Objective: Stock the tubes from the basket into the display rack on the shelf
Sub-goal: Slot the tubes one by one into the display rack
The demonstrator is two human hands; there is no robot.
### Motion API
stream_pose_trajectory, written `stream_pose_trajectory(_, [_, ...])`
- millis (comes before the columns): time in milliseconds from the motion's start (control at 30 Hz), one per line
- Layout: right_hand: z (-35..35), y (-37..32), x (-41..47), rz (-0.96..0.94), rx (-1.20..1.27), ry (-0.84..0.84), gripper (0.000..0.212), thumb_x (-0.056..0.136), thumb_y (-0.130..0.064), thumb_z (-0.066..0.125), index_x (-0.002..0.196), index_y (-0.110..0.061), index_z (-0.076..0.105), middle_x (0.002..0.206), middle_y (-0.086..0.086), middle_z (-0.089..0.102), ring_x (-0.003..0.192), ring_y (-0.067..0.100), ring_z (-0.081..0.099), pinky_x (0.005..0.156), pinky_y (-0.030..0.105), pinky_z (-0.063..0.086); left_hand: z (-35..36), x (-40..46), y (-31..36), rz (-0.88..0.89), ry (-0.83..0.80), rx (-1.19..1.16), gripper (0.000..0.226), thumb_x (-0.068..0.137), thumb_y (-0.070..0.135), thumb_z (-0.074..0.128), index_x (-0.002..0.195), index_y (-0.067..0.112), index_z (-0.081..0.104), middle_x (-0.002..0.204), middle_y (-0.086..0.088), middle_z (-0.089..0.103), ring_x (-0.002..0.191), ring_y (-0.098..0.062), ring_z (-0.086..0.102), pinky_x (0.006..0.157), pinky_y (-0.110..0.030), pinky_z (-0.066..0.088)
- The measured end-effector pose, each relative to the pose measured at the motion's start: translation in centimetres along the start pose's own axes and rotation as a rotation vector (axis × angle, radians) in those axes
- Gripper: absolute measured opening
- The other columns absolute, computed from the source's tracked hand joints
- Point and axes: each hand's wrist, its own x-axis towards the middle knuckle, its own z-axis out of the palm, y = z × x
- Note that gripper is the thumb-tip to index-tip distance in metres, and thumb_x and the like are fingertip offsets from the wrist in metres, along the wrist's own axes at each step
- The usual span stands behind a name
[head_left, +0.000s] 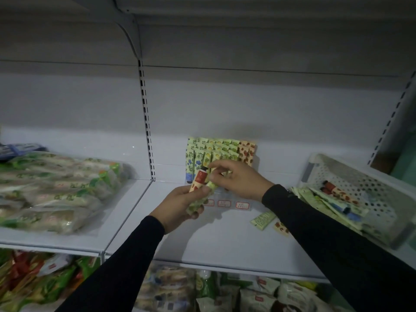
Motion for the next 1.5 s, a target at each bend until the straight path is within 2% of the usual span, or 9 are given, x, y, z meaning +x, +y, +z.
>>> stream_pose_trajectory(67, [-0.1, 0.5, -0.5, 0.013, 0.095, -0.028, 0.031, 0.093, -0.035, 0.063, 0.119, -0.019, 0.065, 0.114, -0.003, 0.065, 0.086, 0.010, 0.068, 0.072, 0.021, 0.056, 0.7, 0.0, 0.4, -0.030, -0.024, -0.037, 0.032, 0.078, 0.033, 0.076, 0.095, 0.008, 0.065, 0.079, -0.008, 0.064, 0.059, -0.016, 0.052, 0.050, -0.022, 0.040])
stream_pose_trajectory(200, [-1.0, 1.7, -1.6, 0.100, 0.264, 0.046, 0.027, 0.093, -0.032, 0.063, 0.106, -0.010, 0.068, 0.100, 0.008, 0.070, 0.081, 0.017, 0.070, 0.081, 0.032, 0.060, 1.4, 0.0, 0.6, -0.033, -0.015, -0.162, 0.023, 0.084, 0.016, 0.071, 0.103, 0.006, 0.064, 0.087, -0.012, 0.066, 0.060, -0.016, 0.054, 0.049, -0.021, 0.045])
stream_pose_trajectory(367, [-1.6, 2.8, -3.0, 0.193, 0.219, 0.067, 0.034, 0.092, -0.044, 0.060, 0.104, -0.013, 0.068, 0.106, -0.001, 0.068, 0.089, 0.013, 0.068, 0.085, 0.031, 0.057, 2.0, 0.3, 0.8, 0.059, 0.180, -0.224, 0.014, 0.087, -0.007, 0.063, 0.091, 0.005, 0.057, 0.073, -0.010, 0.057, 0.059, -0.015, 0.055, 0.050, -0.020, 0.050])
stream_pose_trajectory(567, [-1.9, 2.5, -3.9, 0.149, 0.181, -0.013, 0.025, 0.095, -0.030, 0.060, 0.102, -0.008, 0.069, 0.084, -0.004, 0.069, 0.074, 0.003, 0.065, 0.071, 0.020, 0.053, 2.9, 1.0, 0.7, 0.132, 0.227, -0.132, 0.011, 0.090, 0.001, 0.067, 0.088, 0.007, 0.058, 0.061, -0.002, 0.058, 0.054, -0.012, 0.055, 0.054, -0.021, 0.052])
stream_pose_trajectory(733, [-1.4, 1.8, -3.5, 0.087, 0.084, -0.025, 0.021, 0.091, -0.032, 0.065, 0.106, -0.017, 0.069, 0.095, 0.001, 0.072, 0.090, 0.018, 0.069, 0.083, 0.036, 0.058, 3.7, 1.1, 0.0, 0.146, 0.172, 0.015, 0.011, 0.087, 0.002, 0.071, 0.083, 0.004, 0.060, 0.064, -0.006, 0.057, 0.055, -0.013, 0.054, 0.056, -0.021, 0.052])
stream_pose_trajectory(967, [-1.3, 1.6, -3.3, 0.030, -0.038, 0.052, 0.018, 0.086, -0.033, 0.071, 0.093, -0.018, 0.077, 0.084, -0.004, 0.073, 0.077, 0.006, 0.067, 0.073, 0.028, 0.056, 3.4, 1.1, -0.2, 0.139, 0.140, 0.005, 0.007, 0.091, 0.008, 0.068, 0.093, 0.002, 0.065, 0.074, -0.009, 0.066, 0.064, -0.018, 0.060, 0.064, -0.025, 0.055])
stream_pose_trajectory(1167, [-3.2, 2.0, -2.5, 0.059, -0.047, 0.268, 0.016, 0.090, -0.032, 0.067, 0.093, -0.019, 0.076, 0.080, -0.015, 0.068, 0.069, -0.002, 0.064, 0.070, 0.016, 0.052, 0.0, 1.6, -1.4, 0.196, 0.373, 0.208, 0.015, 0.096, 0.016, 0.061, 0.087, 0.004, 0.060, 0.064, -0.006, 0.060, 0.054, -0.017, 0.051, 0.053, -0.027, 0.046])
stream_pose_trajectory(1300, [-4.3, 2.2, -1.4, 0.072, -0.174, 0.381, 0.028, 0.092, -0.026, 0.063, 0.064, -0.032, 0.065, 0.066, -0.017, 0.062, 0.065, 0.002, 0.062, 0.059, 0.003, 0.038, -3.2, 1.9, -3.2, 0.196, 0.534, 0.277, 0.022, 0.095, 0.020, 0.059, 0.078, 0.009, 0.052, 0.062, -0.006, 0.050, 0.055, -0.018, 0.040, 0.051, -0.030, 0.035])
stream_pose_trajectory(1500, [-4.3, 2.0, 0.2, 0.035, -0.280, 0.514, 0.027, 0.094, -0.026, 0.060, 0.078, -0.010, 0.075, 0.074, -0.004, 0.068, 0.073, 0.012, 0.061, 0.067, 0.019, 0.043, -5.9, 2.2, -5.1, 0.210, 0.645, 0.286, 0.024, 0.092, 0.031, 0.058, 0.075, 0.016, 0.050, 0.064, -0.003, 0.052, 0.059, -0.021, 0.043, 0.060, -0.038, 0.038])
